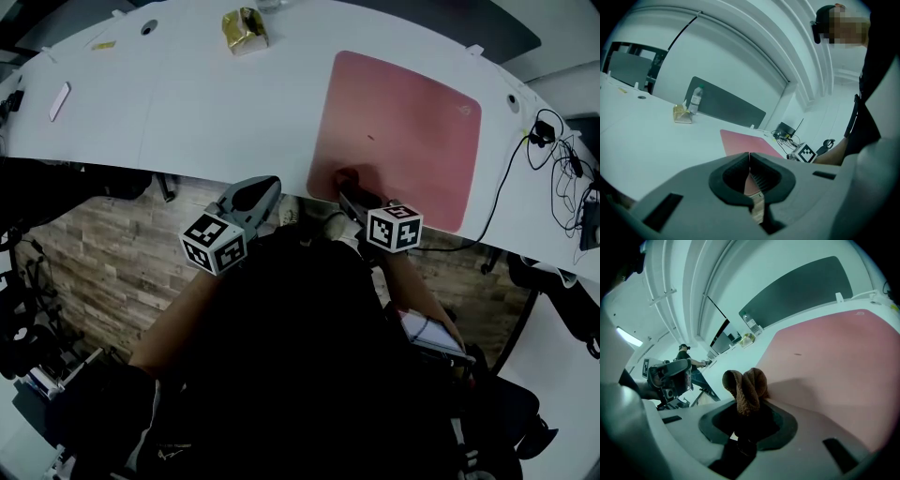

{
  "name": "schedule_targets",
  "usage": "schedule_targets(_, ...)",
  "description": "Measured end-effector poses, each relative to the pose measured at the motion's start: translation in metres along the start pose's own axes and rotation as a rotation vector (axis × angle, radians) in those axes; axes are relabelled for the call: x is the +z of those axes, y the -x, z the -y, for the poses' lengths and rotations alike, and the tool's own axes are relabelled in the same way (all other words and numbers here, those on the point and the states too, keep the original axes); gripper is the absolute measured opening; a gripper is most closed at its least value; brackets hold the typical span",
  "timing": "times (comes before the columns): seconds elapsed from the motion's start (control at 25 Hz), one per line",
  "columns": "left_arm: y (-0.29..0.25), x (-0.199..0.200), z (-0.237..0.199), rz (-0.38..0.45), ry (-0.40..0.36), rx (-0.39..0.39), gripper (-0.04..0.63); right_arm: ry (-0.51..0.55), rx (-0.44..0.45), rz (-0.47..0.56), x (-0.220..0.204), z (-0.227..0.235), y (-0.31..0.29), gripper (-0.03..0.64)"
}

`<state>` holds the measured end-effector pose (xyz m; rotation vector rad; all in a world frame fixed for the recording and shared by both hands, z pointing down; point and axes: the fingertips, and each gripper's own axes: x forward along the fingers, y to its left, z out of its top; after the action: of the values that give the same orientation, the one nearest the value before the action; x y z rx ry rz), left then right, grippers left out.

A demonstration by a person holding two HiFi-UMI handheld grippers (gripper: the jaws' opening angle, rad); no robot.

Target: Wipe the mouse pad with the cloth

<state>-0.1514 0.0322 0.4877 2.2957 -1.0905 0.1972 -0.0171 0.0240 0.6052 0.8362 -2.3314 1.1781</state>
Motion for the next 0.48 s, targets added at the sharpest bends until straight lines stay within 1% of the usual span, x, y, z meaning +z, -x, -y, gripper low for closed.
schedule_targets(0.24, 0.013, 0.000, -0.018, 0.006, 0.019, 0.018, 0.009, 0.036, 0.043, -0.033, 0.005, -0.026, -0.030, 0.110)
schedule_targets(0.48, 0.022, -0.002, -0.033, 0.007, 0.035, 0.013, 0.009, 0.070, 0.069, -0.066, 0.006, -0.049, -0.054, 0.110)
